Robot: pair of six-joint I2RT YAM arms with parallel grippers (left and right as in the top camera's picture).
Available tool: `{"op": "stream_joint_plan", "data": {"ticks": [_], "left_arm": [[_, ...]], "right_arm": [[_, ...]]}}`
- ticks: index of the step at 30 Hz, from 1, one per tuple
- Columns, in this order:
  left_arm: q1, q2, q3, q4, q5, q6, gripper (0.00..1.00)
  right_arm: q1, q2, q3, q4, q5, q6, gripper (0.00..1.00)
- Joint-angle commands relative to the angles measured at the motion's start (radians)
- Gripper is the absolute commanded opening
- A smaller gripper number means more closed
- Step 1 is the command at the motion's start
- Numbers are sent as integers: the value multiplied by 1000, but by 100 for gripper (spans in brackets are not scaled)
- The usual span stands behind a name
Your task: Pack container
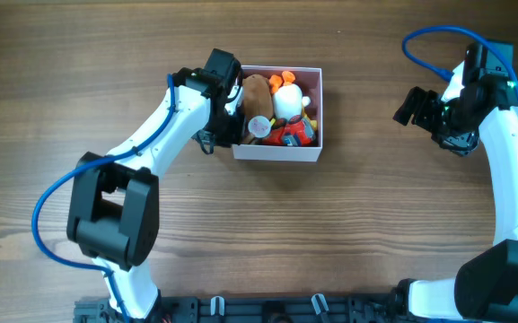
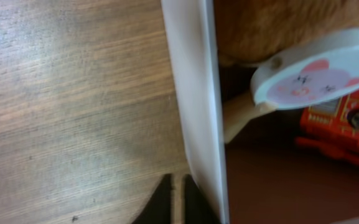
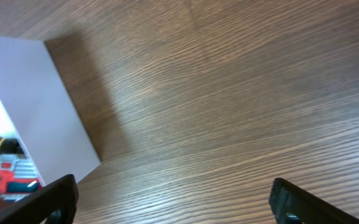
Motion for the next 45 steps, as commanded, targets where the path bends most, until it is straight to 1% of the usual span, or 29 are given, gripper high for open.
{"op": "stream_joint_plan", "data": {"ticks": [1, 2, 4, 5, 7, 8, 9, 10, 11, 14, 16, 17, 18, 19, 23, 25, 29, 34, 45], "left_arm": [[24, -94, 0, -23, 7, -7, 17], [33, -113, 0, -33, 7, -7, 16], [60, -169, 0, -72, 0, -6, 17], [71, -193, 1, -87, -10, -6, 21], [108, -265, 6, -130, -39, -7, 38], [128, -306, 11, -148, -39, -7, 44], [148, -350, 16, -162, -39, -8, 44], [174, -409, 21, -175, -38, -8, 41], [208, -501, 27, -193, -39, -8, 33], [253, -656, 29, -204, -39, -8, 34], [272, -780, 29, -209, -39, -8, 46], [274, -834, 29, -210, -39, -8, 49], [274, -885, 29, -212, -39, -8, 62], [274, -940, 29, -212, -39, -8, 100], [274, -1096, 29, -238, -69, -11, 100], [274, -1155, 28, -269, -126, -11, 100], [274, -1230, 28, -343, -235, -11, 100], [274, -1259, 28, -362, -233, -11, 100], [274, -1259, 28, -363, -233, -11, 100]], "right_arm": [[2, 5, -13, 10, -53, -29, 96], [2, 0, -13, 9, -65, -30, 94], [2, -22, -11, 9, -136, -85, 91], [2, -33, -11, 10, -166, -111, 91], [2, -77, -9, 12, -247, -171, 91], [2, -103, -5, 11, -289, -198, 90], [2, -134, 0, 12, -335, -225, 90], [2, -175, 5, 13, -391, -256, 89], [2, -243, 11, 16, -453, -287, 89], [2, -367, 12, 23, -493, -288, 89], [2, -459, 12, 30, -492, -288, 90], [2, -505, 12, 35, -492, -289, 91], [2, -563, 12, 38, -496, -298, 93], [2, -610, 12, 35, -502, -321, 94], [2, -788, 12, 1, -502, -348, 97], [2, -864, 12, -15, -494, -348, 100], [2, -981, 12, -21, -491, -347, 100], [2, -1042, 12, -28, -492, -347, 100], [2, -1041, 12, -52, -491, -347, 100]]}}
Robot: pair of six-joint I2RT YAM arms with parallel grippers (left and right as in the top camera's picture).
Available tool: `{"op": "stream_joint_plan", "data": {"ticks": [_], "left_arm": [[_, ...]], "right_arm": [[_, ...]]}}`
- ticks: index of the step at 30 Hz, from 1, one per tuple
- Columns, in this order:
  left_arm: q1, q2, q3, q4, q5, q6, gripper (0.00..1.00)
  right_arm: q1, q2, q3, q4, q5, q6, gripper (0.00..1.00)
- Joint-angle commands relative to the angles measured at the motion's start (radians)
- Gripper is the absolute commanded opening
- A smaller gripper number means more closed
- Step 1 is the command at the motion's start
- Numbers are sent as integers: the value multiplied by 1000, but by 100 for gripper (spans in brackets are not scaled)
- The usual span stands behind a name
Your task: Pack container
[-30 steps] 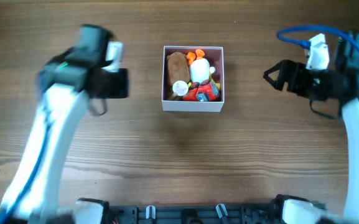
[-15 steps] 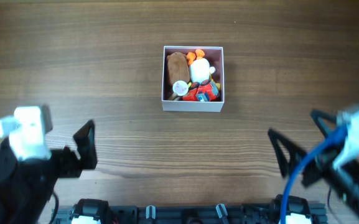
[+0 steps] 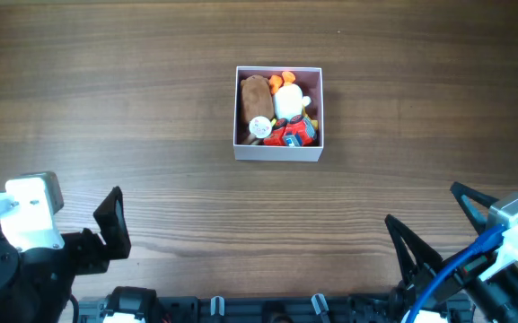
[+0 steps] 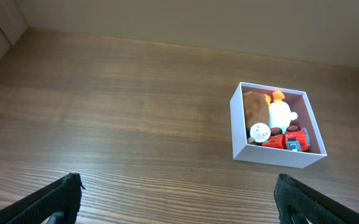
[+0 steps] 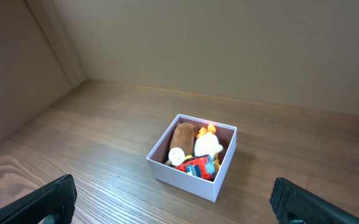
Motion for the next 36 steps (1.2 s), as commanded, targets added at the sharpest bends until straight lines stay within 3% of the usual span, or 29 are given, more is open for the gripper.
{"op": "stream_joint_plan", "data": {"ticks": [1, 10, 14, 20, 28, 36], "left_arm": [[5, -1, -1, 0, -19, -2, 100], [5, -1, -1, 0, -19, -2, 100], [5, -1, -1, 0, -19, -2, 100], [5, -1, -1, 0, -19, -2, 100], [5, -1, -1, 0, -19, -2, 100], [5, -1, -1, 0, -19, -2, 100]], "right_arm": [[2, -1, 7, -3, -19, -9, 100], [2, -1, 5, -2, -19, -9, 100], [2, -2, -51, 35, 51, -80, 100], [2, -72, -362, 286, 72, -214, 100], [2, -280, -846, 645, 72, -211, 100], [2, -470, -1096, 768, 107, -211, 100]]}}
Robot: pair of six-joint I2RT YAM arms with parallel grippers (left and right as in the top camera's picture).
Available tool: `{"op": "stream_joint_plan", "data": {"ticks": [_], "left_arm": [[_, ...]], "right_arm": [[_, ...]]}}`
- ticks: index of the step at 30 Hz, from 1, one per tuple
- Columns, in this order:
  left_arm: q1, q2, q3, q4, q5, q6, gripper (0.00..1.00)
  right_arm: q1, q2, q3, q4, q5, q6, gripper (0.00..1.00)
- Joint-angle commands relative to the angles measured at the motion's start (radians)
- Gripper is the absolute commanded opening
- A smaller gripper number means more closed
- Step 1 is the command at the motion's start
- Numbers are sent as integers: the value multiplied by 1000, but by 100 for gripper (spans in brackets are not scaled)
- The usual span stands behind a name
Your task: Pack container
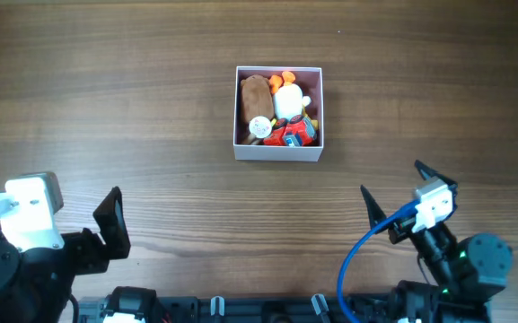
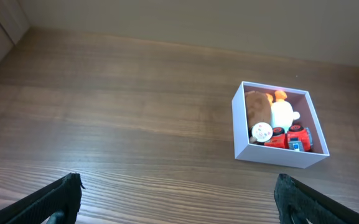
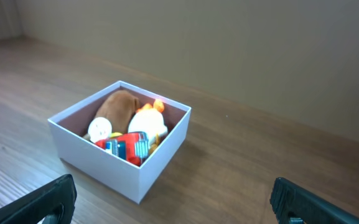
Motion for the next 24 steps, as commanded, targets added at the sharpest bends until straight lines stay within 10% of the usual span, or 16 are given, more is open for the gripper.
{"op": "stream_joint_plan", "data": {"ticks": [1, 24], "left_arm": [[5, -1, 1, 2, -12, -2, 100], [5, -1, 1, 2, -12, -3, 100]], "right_arm": [[2, -85, -72, 11, 29, -8, 100], [2, -135, -220, 0, 31, -7, 100]]}}
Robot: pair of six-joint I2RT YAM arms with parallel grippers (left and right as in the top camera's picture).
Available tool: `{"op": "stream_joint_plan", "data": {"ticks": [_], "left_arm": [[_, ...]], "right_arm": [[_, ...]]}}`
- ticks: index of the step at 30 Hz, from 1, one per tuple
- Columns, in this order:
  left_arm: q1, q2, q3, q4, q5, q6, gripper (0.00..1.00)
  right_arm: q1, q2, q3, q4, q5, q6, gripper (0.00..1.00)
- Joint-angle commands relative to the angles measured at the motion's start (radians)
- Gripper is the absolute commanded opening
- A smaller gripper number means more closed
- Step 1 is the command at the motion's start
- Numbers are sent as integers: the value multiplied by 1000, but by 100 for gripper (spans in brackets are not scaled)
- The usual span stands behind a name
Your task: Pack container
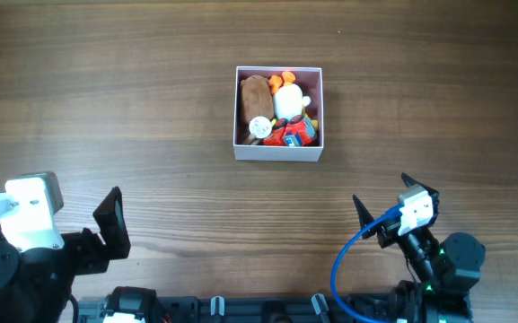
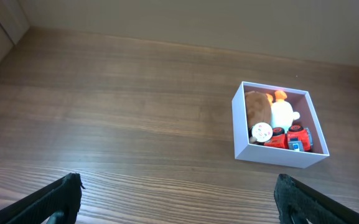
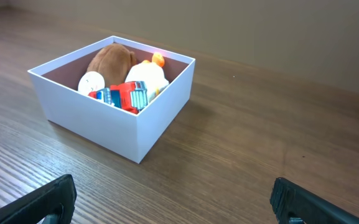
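The white box (image 1: 278,151) stands at the table's middle back. Inside lie a brown plush (image 1: 256,92), a white plush (image 1: 287,103) with orange parts, a red toy truck (image 1: 293,135) and a round disc with a pink face (image 1: 259,126). My left gripper (image 2: 179,198) is open at the near left edge, far from the box, with nothing between its fingers. My right gripper (image 3: 173,198) is open at the near right, low over the table, facing the box from a short way off.
Bare wooden table (image 1: 106,108) surrounds the box on all sides. A blue cable (image 1: 353,247) loops off the right arm near the front edge. A black rail (image 1: 267,309) runs along the front edge.
The right arm has drawn slightly left and nearer the front edge; its wrist camera now sees the box lower and closer. The left arm and the box's contents have not moved.
At first my left gripper was shut at the box's left wall, and the right one was open to the box's right. Later both arms stood back at the front edge, open. The right arm then settled lower, twice, facing the box.
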Motion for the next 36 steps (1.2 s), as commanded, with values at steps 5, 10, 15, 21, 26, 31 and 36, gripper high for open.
{"op": "stream_joint_plan", "data": {"ticks": [5, 10, 15, 21, 26, 31, 36], "left_arm": [[5, -1, 1, 2, -12, -3, 100], [5, -1, 1, 2, -12, -2, 100], [5, 2, -2, 2, -13, -2, 100], [46, -47, -160, 129, -8, 35, 100], [110, -232, -574, 536, 138, 35, 100], [142, -422, -952, 837, 308, 32, 100], [142, -533, -1187, 969, 386, 31, 100]], "right_arm": [[2, -12, -9, -1, 11, -5, 100], [2, -12, -9, -1, 11, -5, 100], [2, -12, -9, -1, 11, -5, 100], [2, -12, -9, -1, 11, -5, 100], [2, -12, -9, -1, 11, -5, 100], [2, -12, -9, -1, 11, -6, 99], [2, -12, -9, -1, 11, -5, 100]]}}
